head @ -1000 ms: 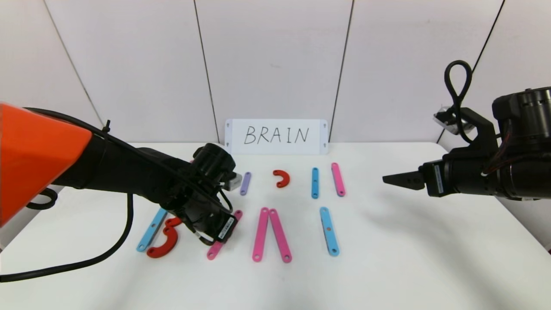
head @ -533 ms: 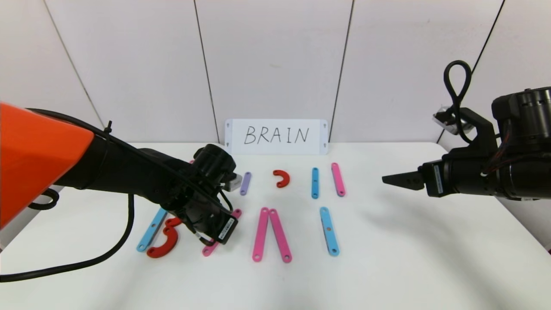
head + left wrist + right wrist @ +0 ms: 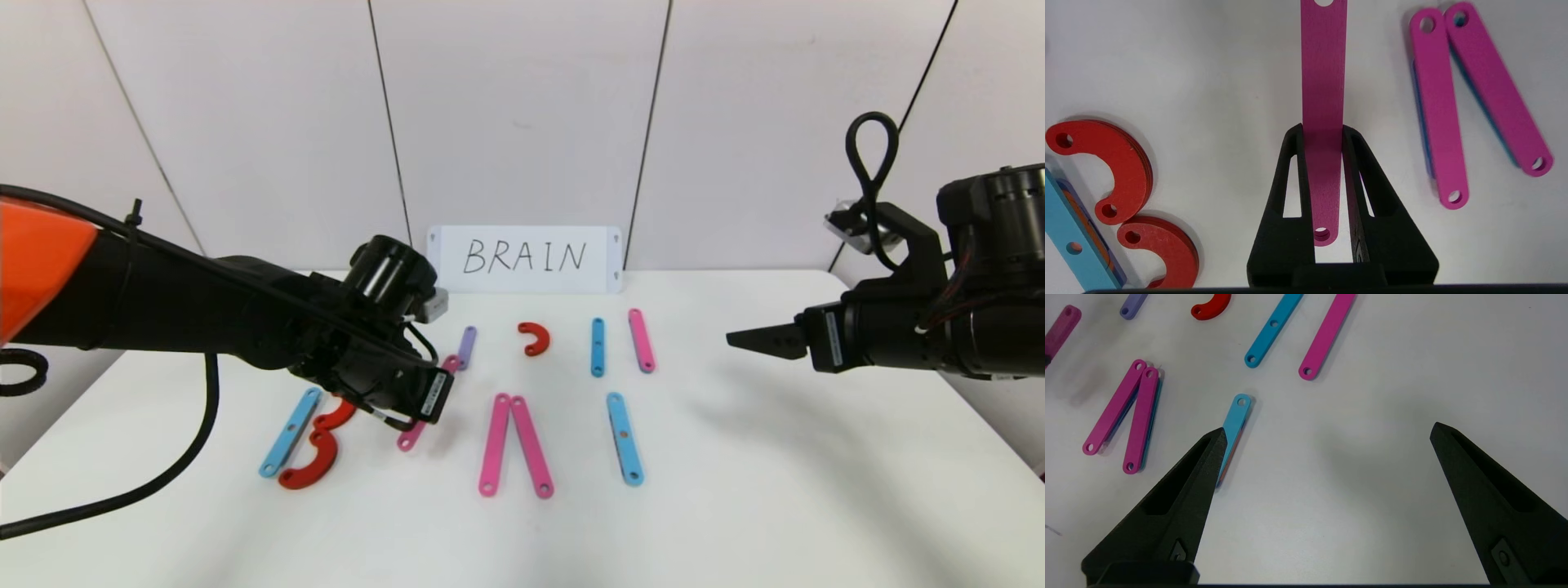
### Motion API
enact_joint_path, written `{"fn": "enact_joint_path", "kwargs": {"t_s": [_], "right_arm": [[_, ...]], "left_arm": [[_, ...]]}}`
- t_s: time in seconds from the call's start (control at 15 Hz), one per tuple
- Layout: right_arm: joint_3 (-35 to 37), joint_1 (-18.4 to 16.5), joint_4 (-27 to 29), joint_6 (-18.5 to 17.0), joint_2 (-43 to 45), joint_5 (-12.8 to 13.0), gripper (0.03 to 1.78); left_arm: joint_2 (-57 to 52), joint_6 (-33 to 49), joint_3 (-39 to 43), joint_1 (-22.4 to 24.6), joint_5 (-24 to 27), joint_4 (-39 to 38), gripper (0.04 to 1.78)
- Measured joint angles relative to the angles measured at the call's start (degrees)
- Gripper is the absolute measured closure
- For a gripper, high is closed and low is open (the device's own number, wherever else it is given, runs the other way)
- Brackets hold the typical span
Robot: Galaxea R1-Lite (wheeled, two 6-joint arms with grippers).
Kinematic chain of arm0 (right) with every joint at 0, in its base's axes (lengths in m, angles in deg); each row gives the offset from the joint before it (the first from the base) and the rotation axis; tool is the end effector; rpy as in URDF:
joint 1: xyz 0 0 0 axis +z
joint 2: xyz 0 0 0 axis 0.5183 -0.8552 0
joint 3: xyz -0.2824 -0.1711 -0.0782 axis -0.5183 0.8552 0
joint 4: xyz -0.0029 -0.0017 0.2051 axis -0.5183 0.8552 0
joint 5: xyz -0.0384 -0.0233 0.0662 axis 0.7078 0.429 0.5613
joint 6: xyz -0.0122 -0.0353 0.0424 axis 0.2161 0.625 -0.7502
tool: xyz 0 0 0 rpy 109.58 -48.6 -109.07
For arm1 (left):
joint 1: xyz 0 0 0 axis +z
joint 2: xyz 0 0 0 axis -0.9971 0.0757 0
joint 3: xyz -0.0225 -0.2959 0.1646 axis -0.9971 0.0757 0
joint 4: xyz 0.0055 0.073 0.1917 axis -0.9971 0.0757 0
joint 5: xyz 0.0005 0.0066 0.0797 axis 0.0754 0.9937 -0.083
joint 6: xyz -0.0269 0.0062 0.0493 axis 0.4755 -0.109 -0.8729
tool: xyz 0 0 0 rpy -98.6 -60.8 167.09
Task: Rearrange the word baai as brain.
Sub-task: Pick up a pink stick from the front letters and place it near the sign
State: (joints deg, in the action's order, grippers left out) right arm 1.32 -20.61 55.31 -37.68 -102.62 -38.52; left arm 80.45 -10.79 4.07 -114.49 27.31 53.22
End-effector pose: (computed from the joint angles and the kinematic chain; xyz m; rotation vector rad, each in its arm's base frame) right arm 0.2984 0.0694 0.2155 0.0021 0.6140 0.4123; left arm 0.3459 -0.1885 0.1571 0.1206 0.9178 -0.3815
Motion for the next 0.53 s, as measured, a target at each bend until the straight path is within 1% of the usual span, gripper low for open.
{"fn": "enact_joint_path", "kwargs": {"t_s": [0.27, 0.53], "right_arm": [[-0.05, -0.27, 0.05, -0.2, 0.74, 0.02, 0.07], [-0.05, -0.33, 0.07, -0.3, 1.34, 0.0, 0.07]], "left_arm": [[1.48, 4.66, -8.87, -0.52, -0.02, 0.2, 1.55], [7.33, 7.66, -18.6, -2.65, -0.11, 0.45, 1.55]]}}
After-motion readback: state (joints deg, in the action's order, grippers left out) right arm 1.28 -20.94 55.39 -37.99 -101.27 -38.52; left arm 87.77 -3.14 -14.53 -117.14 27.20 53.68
